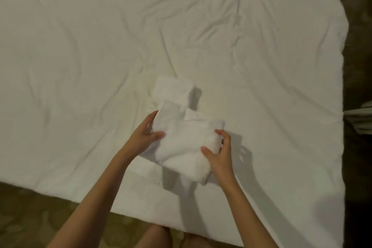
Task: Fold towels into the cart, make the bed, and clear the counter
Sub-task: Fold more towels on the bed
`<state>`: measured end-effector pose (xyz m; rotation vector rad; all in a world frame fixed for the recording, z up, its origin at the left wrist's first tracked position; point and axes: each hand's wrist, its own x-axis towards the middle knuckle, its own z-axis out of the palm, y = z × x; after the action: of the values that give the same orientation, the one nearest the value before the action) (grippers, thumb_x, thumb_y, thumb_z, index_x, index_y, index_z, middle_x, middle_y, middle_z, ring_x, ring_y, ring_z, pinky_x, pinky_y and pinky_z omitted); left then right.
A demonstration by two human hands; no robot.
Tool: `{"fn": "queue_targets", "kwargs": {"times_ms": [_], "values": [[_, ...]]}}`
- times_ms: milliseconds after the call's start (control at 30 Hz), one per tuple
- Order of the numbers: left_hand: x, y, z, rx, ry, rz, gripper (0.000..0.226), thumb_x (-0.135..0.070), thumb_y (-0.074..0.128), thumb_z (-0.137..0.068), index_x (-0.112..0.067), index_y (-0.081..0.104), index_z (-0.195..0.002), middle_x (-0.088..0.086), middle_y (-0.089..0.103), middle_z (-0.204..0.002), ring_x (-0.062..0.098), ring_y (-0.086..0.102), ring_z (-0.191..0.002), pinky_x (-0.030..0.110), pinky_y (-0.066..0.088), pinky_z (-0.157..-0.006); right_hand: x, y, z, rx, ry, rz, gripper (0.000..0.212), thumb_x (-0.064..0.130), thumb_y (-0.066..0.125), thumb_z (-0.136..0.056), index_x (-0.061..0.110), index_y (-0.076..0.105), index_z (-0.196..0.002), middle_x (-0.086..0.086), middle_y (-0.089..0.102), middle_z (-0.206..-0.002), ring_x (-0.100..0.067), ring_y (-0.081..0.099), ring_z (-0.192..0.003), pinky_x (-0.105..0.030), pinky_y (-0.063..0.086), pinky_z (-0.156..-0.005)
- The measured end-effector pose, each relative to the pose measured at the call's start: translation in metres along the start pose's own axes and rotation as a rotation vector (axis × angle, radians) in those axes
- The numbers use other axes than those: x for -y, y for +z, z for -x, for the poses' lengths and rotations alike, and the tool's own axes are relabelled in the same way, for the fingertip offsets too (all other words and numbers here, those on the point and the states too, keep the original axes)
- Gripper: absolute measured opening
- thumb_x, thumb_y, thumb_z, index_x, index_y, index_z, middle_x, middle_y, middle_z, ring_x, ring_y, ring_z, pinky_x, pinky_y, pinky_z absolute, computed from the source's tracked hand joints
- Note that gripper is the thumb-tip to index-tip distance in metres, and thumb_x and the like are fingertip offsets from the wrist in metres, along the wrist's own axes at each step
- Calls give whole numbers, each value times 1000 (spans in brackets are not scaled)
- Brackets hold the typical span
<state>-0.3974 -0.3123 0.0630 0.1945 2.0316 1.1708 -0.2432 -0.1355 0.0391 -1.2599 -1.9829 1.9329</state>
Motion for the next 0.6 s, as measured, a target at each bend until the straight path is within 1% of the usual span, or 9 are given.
{"fn": "queue_targets", "kwargs": {"times_ms": [67, 167, 233, 300, 367, 433, 467, 533, 600], "values": [[24, -21, 15, -23, -42, 27, 91, -45, 70, -61, -24, 36, -142, -11, 46, -133, 10, 46, -120, 25, 37, -97, -6, 29, 14, 43, 10, 17, 63, 19, 70, -63, 49, 42, -110, 6, 47, -121, -23, 45, -119, -48, 38, -105], [54, -35, 29, -53, -94, 60, 85, -36, 68, -66, -20, 35, -142, -9, 44, -132, 8, 44, -119, 16, 36, -90, -20, 56, 26, 69, 40, 70, 65, 7, 73, -72, 50, 41, -108, 5, 44, -123, -19, 42, -119, -41, 36, -107], [75, -34, 31, -65, -102, 2, 89, -47, 65, -63, -18, 34, -141, -6, 45, -132, 9, 44, -119, 14, 36, -89, -32, 65, 29, 54, 80, 111, 65, 0, 73, -75, 43, 40, -111, 2, 39, -123, -20, 39, -120, -32, 33, -105], [97, -27, 25, -35, -116, -125, 89, -49, 58, -66, -14, 31, -143, 3, 45, -136, 16, 44, -123, 23, 35, -95, -39, 70, 29, 38, 112, 160, 63, 0, 74, -76, 34, 40, -116, 0, 34, -123, -22, 37, -122, -27, 31, -102], [105, -22, 15, -36, -171, -256, 82, -37, 59, -76, -18, 23, -147, 11, 43, -137, 28, 43, -125, 36, 37, -99, -38, 74, 25, 24, 116, 228, 62, 4, 76, -74, 31, 40, -116, 1, 31, -122, -21, 35, -121, -26, 30, -100], [98, -22, 2, -57, -242, -316, 82, -27, 62, -79, -21, 19, -148, 14, 36, -138, 34, 39, -127, 42, 34, -101, -30, 77, 18, -18, 88, 297, 56, 10, 80, -72, 28, 46, -112, -1, 29, -123, -15, 31, -116, -25, 27, -101], [92, -25, -5, -63, -227, -284, 86, -27, 63, -74, -22, 18, -148, 12, 32, -142, 33, 35, -130, 42, 31, -104, -25, 78, 14, -49, 58, 310, 51, 12, 81, -72, 26, 48, -109, -1, 29, -124, -12, 29, -113, -24, 27, -101], [75, -32, -20, -58, -106, -156, 94, -31, 65, -68, -21, 18, -148, 7, 24, -150, 26, 25, -136, 41, 25, -111, -11, 79, 0, -115, -5, 280, 40, 14, 79, -75, 24, 51, -102, 1, 29, -122, -12, 31, -112, -25, 30, -102], [58, -37, -35, -58, -25, -56, 83, -32, 70, -81, -22, 21, -148, 5, 23, -152, 24, 24, -138, 42, 24, -114, 2, 82, -20, -146, -45, 235, 33, 15, 75, -79, 23, 51, -100, 2, 30, -120, -19, 38, -115, -27, 33, -101]]}}
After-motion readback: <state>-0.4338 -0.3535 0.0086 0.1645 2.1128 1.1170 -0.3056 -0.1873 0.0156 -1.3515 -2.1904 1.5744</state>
